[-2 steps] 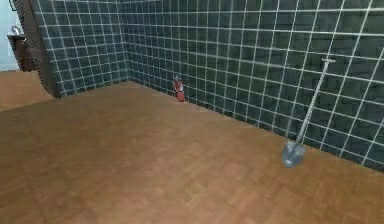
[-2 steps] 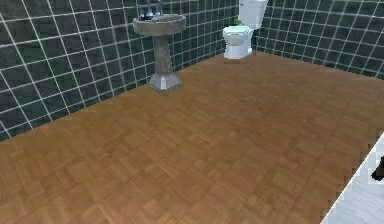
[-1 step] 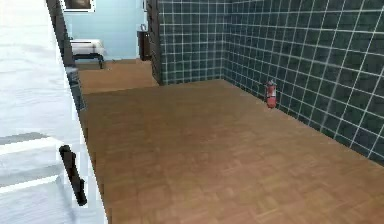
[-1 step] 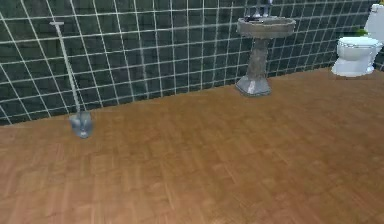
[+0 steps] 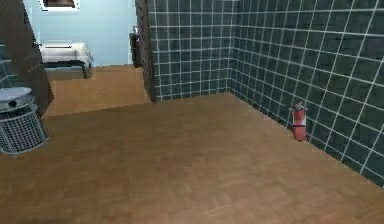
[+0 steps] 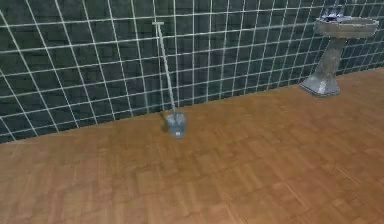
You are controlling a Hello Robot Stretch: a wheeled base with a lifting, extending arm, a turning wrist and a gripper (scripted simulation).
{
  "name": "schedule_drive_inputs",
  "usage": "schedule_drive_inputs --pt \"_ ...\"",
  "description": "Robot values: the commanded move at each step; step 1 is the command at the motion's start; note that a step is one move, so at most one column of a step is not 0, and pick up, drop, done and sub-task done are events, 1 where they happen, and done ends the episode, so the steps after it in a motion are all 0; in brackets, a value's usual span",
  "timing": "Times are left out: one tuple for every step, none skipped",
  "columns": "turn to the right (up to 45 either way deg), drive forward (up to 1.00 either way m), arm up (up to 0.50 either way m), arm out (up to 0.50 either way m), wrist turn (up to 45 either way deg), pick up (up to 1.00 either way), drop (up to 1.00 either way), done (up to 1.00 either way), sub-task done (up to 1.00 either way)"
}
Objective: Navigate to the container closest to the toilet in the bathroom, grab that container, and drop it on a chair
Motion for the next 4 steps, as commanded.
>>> schedule_drive_inputs --pt "-15.0 0.00 0.00 0.00 0.0 0.00 0.00 0.00 0.00" --pt "0.0 0.15 0.00 0.00 0.0 0.00 0.00 0.00 0.00" --pt "-18.0 0.00 0.00 0.00 0.0 0.00 0.00 0.00 0.00" --pt "0.0 1.00 0.00 0.00 0.0 0.00 0.00 0.00 0.00"
